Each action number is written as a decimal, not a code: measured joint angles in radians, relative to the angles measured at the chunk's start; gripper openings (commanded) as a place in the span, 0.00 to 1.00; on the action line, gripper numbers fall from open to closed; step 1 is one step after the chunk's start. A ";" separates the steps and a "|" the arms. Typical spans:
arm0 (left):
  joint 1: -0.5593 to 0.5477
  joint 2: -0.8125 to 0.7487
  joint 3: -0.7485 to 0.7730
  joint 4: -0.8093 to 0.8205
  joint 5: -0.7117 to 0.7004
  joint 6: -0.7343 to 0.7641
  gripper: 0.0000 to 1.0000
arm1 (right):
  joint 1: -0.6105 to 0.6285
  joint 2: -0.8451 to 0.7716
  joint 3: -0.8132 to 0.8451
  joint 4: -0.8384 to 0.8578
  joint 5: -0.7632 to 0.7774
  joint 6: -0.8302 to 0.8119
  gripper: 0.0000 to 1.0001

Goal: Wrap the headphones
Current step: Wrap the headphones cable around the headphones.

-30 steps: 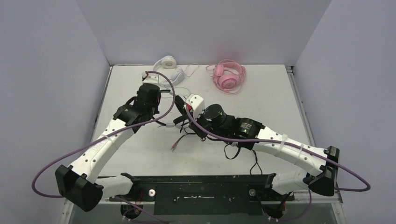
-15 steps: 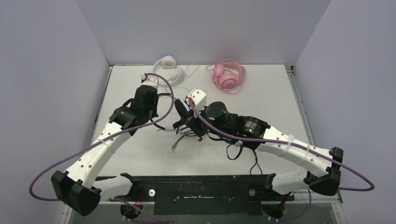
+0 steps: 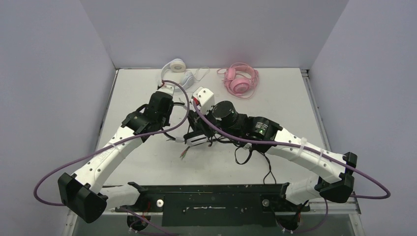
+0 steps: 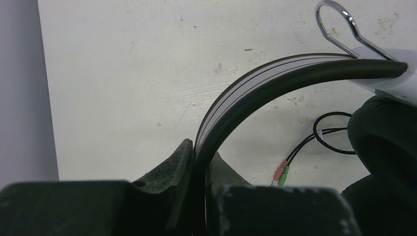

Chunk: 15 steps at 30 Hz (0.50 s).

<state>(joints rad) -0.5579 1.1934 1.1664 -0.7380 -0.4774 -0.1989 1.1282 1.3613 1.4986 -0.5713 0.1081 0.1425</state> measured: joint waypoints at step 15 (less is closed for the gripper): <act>-0.024 0.008 0.001 -0.049 0.138 0.047 0.00 | -0.110 0.011 -0.010 0.003 0.126 -0.164 0.09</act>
<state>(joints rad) -0.5819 1.2018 1.1675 -0.7872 -0.3389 -0.1524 1.0180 1.3727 1.4883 -0.5686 0.2337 -0.0212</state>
